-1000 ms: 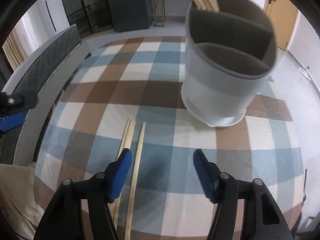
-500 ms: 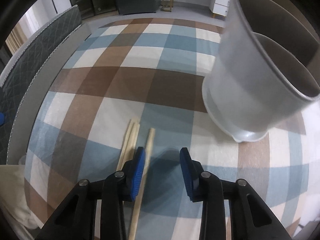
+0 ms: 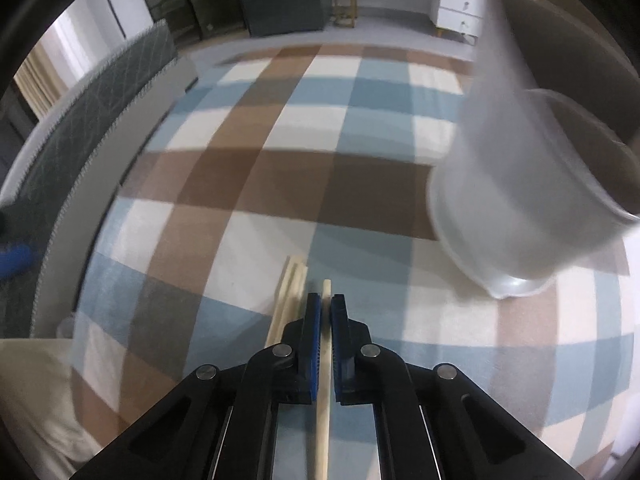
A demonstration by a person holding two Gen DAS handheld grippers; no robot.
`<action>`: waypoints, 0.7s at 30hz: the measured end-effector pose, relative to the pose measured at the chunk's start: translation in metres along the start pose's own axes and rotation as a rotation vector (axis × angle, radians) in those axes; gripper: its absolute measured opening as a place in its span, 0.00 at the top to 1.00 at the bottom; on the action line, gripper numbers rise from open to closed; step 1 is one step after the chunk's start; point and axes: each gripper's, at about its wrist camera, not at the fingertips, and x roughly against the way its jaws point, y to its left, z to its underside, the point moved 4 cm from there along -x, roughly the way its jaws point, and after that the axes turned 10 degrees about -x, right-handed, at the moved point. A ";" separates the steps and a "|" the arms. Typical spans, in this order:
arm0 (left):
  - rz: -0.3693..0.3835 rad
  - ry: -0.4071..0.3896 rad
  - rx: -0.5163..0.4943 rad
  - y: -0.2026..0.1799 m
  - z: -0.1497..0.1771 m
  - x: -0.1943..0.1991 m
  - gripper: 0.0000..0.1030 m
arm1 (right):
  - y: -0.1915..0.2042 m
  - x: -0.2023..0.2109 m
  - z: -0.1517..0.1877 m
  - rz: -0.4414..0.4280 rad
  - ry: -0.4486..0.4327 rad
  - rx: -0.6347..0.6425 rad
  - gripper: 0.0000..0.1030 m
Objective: Organize utensils
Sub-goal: 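Lower the right gripper onto the chopsticks and close on one, then lower the left gripper and grasp a chopstick while the right gripper holds its chopstick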
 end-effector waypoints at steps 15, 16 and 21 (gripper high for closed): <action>-0.019 0.151 -0.333 -0.060 0.056 -0.047 0.18 | -0.077 0.113 0.026 -0.286 -0.247 -0.297 0.96; -0.016 0.162 -0.336 -0.062 0.059 -0.049 0.18 | -0.081 0.116 0.027 -0.302 -0.254 -0.318 0.96; -0.039 0.183 -0.366 -0.068 0.068 -0.056 0.18 | -0.098 0.128 0.027 -0.335 -0.298 -0.349 0.96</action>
